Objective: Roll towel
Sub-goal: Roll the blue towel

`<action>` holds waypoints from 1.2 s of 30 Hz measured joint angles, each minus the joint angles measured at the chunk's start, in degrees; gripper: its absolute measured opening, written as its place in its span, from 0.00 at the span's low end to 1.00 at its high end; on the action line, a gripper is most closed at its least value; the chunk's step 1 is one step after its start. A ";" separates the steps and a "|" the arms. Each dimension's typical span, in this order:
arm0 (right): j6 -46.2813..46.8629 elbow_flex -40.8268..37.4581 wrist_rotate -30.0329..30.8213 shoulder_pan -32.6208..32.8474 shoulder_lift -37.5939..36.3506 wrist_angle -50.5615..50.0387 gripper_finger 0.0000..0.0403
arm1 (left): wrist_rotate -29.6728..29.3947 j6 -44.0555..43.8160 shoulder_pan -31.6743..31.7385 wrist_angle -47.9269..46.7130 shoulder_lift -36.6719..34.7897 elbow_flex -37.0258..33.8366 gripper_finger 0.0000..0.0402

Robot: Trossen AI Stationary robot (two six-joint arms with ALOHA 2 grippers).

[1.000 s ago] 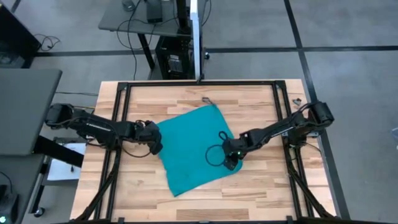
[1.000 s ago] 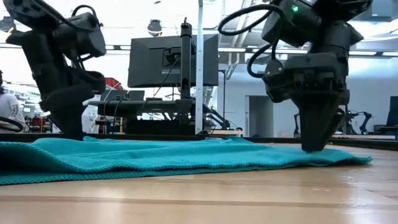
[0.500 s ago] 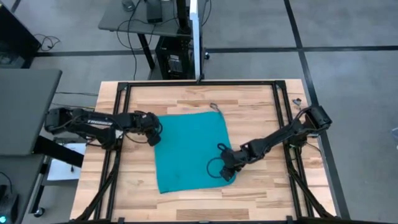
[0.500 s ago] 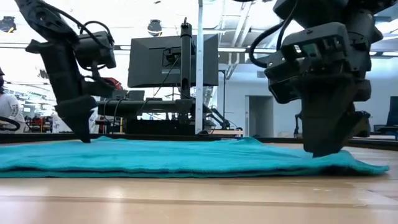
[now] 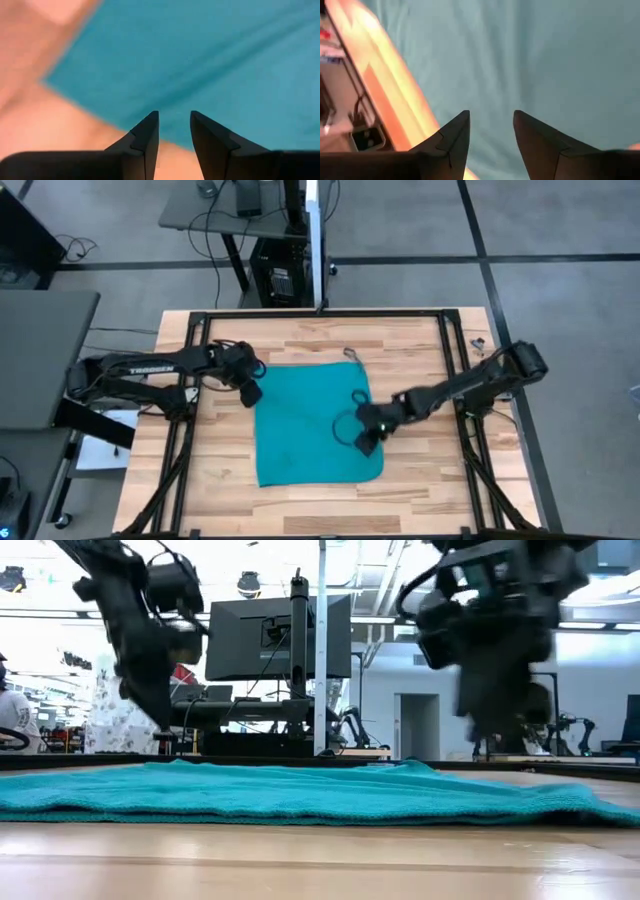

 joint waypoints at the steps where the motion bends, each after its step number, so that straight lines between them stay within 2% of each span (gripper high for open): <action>1: -1.96 -0.05 0.36 -2.14 -0.48 -1.25 0.37 | 0.90 -1.99 -1.76 -0.10 -0.51 -0.16 0.24; 5: -10.73 0.03 1.29 -10.97 -0.23 -2.81 0.37 | 1.33 -14.20 -11.76 1.54 -1.00 -2.15 0.24; 8: -15.38 -0.03 0.37 -16.37 2.45 -2.29 0.37 | -0.09 -23.89 -20.57 9.53 0.01 -3.36 0.24; 12: -19.66 0.01 -1.66 -20.16 5.83 -1.20 0.37 | -3.83 -30.46 -29.98 16.90 3.86 -3.39 0.24; 15: -22.01 0.05 -2.17 -21.48 7.91 -0.85 0.37 | -6.26 -34.67 -34.40 17.41 7.96 -3.40 0.24; 21: -24.54 0.23 -2.49 -22.31 8.63 -0.89 0.37 | -6.66 -39.26 -37.75 18.01 17.40 -3.45 0.24; 24: -25.48 0.18 -2.49 -22.53 8.39 -1.18 0.37 | -6.56 -39.78 -38.55 18.97 19.58 -3.25 0.24; 36: -27.51 0.25 -2.73 -23.03 8.28 -4.39 0.37 | -4.80 -39.11 -40.24 15.41 17.48 -3.45 0.24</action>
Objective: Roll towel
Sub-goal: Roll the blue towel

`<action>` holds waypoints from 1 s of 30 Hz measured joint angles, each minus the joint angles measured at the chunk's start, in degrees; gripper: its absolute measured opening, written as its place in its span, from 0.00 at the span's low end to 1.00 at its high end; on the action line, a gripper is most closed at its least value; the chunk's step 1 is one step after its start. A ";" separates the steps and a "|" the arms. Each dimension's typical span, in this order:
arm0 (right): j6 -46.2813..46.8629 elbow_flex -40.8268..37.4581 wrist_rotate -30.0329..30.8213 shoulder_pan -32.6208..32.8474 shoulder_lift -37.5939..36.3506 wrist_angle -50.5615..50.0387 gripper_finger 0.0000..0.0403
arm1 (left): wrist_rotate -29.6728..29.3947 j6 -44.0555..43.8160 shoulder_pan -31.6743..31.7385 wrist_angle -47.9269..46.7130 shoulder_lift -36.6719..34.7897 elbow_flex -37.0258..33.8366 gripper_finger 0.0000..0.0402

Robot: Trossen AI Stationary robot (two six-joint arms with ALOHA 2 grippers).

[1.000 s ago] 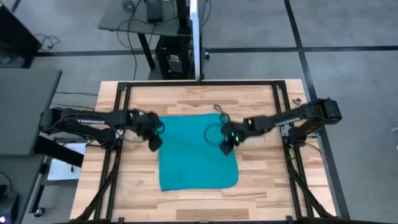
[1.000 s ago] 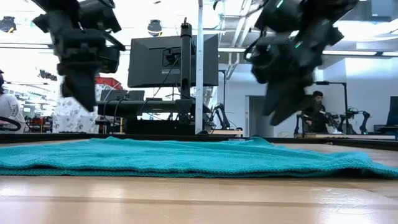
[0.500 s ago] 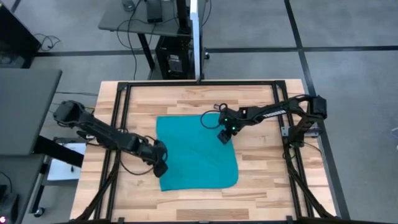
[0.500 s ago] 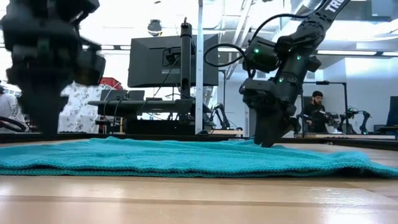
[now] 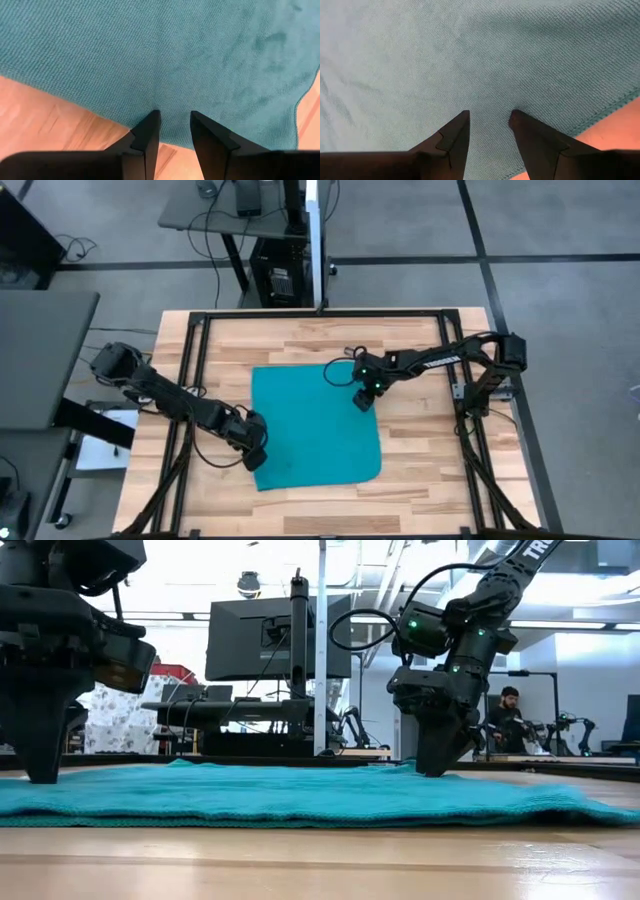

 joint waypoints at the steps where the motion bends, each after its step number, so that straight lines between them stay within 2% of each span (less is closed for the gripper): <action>1: 0.02 0.00 -0.02 0.00 0.00 -0.06 0.37 | 0.15 0.12 0.00 0.01 0.00 0.00 0.24; 16: 1.19 2.97 -4.63 0.56 0.35 -0.11 0.37 | 0.54 4.63 0.35 0.33 0.00 2.19 0.24; 20: -0.22 3.40 -6.06 0.33 0.33 -0.73 0.37 | 2.39 6.94 1.28 0.25 0.00 2.91 0.24; 25: -5.11 6.71 -7.99 2.38 -2.62 -3.75 0.43 | 4.25 12.32 3.31 -3.68 0.00 7.07 0.24; 30: -2.18 9.74 -7.27 8.11 -11.28 -4.26 0.54 | 4.32 21.01 4.31 -11.59 -0.06 15.31 0.24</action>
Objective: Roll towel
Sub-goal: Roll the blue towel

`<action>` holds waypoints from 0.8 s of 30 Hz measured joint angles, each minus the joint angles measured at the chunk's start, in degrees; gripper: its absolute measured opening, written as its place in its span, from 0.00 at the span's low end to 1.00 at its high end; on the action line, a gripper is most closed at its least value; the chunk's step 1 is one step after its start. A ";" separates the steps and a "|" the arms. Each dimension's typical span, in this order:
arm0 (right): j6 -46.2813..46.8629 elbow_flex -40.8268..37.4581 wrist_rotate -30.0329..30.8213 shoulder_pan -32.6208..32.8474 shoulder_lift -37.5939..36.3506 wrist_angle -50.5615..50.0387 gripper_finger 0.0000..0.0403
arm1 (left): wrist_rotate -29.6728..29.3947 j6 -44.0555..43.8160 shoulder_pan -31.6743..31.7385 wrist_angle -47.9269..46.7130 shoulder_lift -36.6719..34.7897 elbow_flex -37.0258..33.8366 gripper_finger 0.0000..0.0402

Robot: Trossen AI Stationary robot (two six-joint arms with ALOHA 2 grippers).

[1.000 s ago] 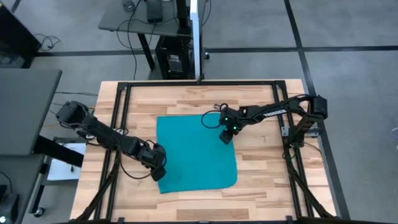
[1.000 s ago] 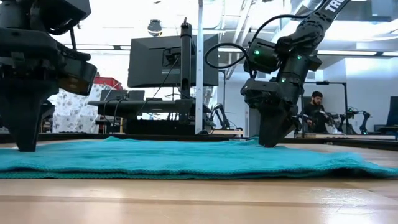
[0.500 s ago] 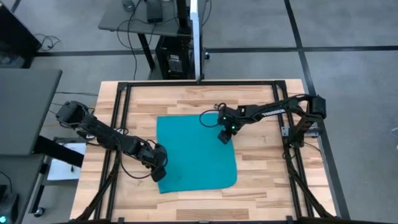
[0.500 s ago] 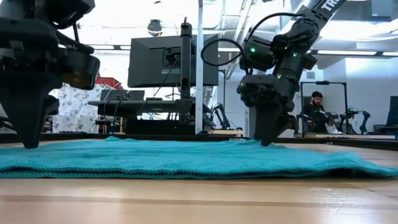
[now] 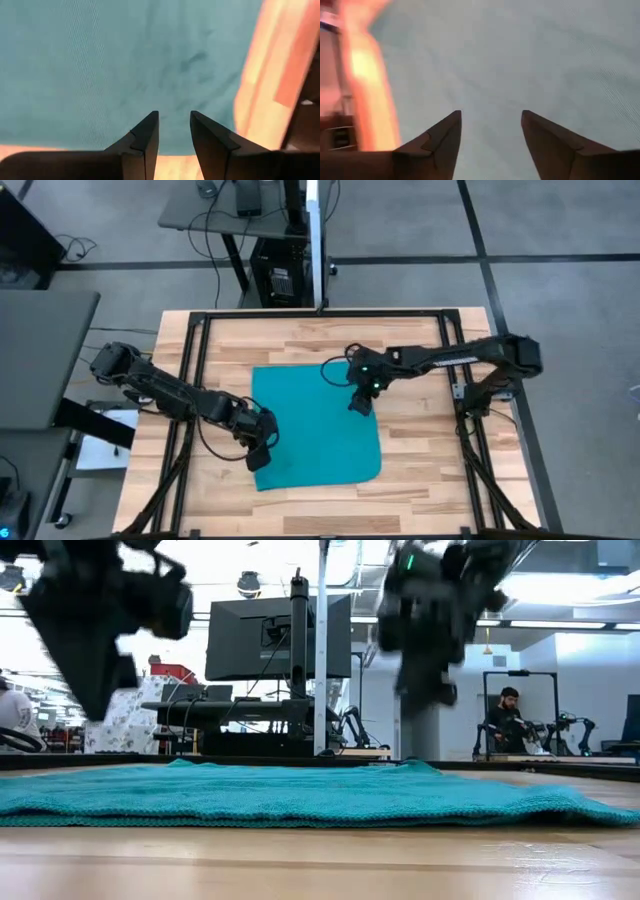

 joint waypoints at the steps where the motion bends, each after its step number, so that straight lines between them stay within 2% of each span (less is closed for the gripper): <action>1: 1.78 0.43 1.02 2.00 -1.95 -0.20 0.56 | -0.13 1.85 -0.04 -2.06 -0.11 1.83 0.24; 4: 7.51 0.64 6.27 10.06 -7.37 -0.11 0.59 | -3.46 8.63 -1.52 -7.15 -0.76 6.19 0.24; 7: 11.13 0.79 19.12 22.90 -10.43 1.97 0.60 | -12.58 16.33 -5.18 -7.02 -2.79 6.93 0.24; 9: 10.91 0.82 28.79 32.27 -10.36 3.42 0.60 | -16.61 19.11 -6.85 -4.40 -3.62 6.33 0.24; 12: 9.98 0.82 43.61 43.40 -7.75 6.24 0.60 | -14.94 21.29 -7.02 -2.31 -2.60 5.63 0.25; 15: 11.10 2.00 55.14 49.38 -3.55 6.62 0.59 | -10.20 28.07 -5.72 0.31 0.08 6.16 0.29; 17: 10.61 3.91 57.51 51.23 -0.50 5.67 0.59 | -8.46 30.89 -5.06 -0.11 2.73 8.15 0.33; 20: 7.64 7.13 57.56 52.95 3.60 2.50 0.58 | -7.43 31.54 -5.33 -4.30 7.60 14.34 0.40; 24: 3.08 8.49 57.54 54.03 8.42 -1.86 0.58 | -8.89 23.99 -9.41 -11.40 15.23 24.27 0.48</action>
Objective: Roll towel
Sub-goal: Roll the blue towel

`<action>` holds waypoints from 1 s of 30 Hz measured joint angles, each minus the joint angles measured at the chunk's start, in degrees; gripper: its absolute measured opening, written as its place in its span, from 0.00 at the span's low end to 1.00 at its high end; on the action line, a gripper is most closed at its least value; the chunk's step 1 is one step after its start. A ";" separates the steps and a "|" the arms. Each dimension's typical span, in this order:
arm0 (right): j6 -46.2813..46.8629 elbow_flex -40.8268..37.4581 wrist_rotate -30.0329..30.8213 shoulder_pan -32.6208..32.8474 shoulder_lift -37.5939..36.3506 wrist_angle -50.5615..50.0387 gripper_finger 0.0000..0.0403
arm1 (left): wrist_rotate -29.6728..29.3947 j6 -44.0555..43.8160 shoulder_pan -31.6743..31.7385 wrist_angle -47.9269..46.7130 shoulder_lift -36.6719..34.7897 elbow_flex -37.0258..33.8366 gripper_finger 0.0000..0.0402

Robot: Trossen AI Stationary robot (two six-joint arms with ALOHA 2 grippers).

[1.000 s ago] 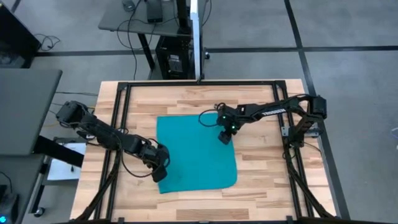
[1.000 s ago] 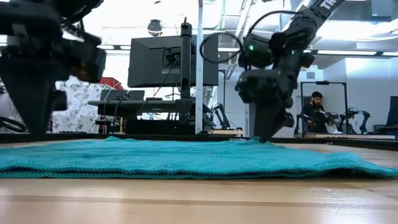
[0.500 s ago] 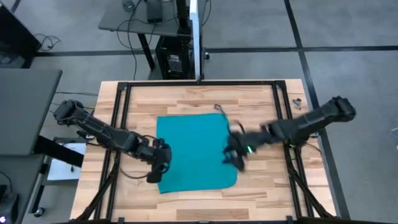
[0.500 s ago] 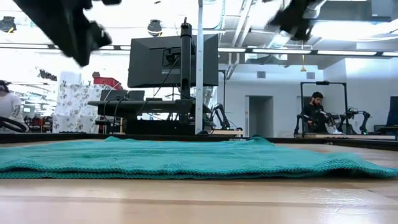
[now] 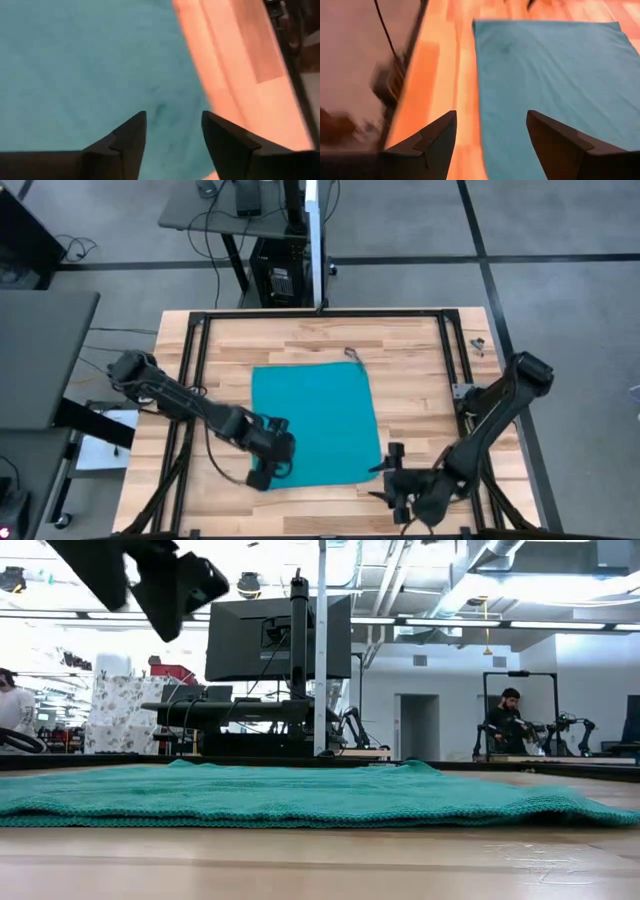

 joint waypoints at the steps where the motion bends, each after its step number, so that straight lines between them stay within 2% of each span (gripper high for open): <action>1: -0.78 0.06 -0.02 0.00 0.90 -0.34 0.58 | -1.35 -3.59 -1.34 -1.15 1.98 2.23 0.49; 7: -3.42 0.11 0.00 -0.17 8.29 -1.19 0.58 | -7.45 -19.73 -10.01 -3.99 12.08 11.50 0.48; 12: -5.33 0.09 -1.53 0.01 15.02 0.95 0.58 | -13.79 -31.83 -15.32 -3.86 16.30 13.54 0.46; 17: -5.36 0.15 -1.25 -0.71 18.28 1.61 0.58 | -19.63 -40.45 -17.79 -4.82 16.46 12.60 0.46; 20: -5.36 0.15 -1.30 -2.31 19.49 1.26 0.58 | -20.71 -39.89 -18.21 -5.57 16.46 11.97 0.46; 24: -5.13 0.36 -0.84 -3.91 20.53 1.35 0.58 | -20.83 -34.76 -18.24 -4.63 17.60 11.71 0.46; 28: -3.44 0.35 -1.01 -5.30 20.65 1.76 0.58 | -20.86 -30.21 -18.19 -3.59 20.82 11.73 0.46; 30: -2.37 0.34 -0.98 -5.63 20.71 2.18 0.58 | -20.84 -30.76 -18.20 -3.86 22.91 11.70 0.46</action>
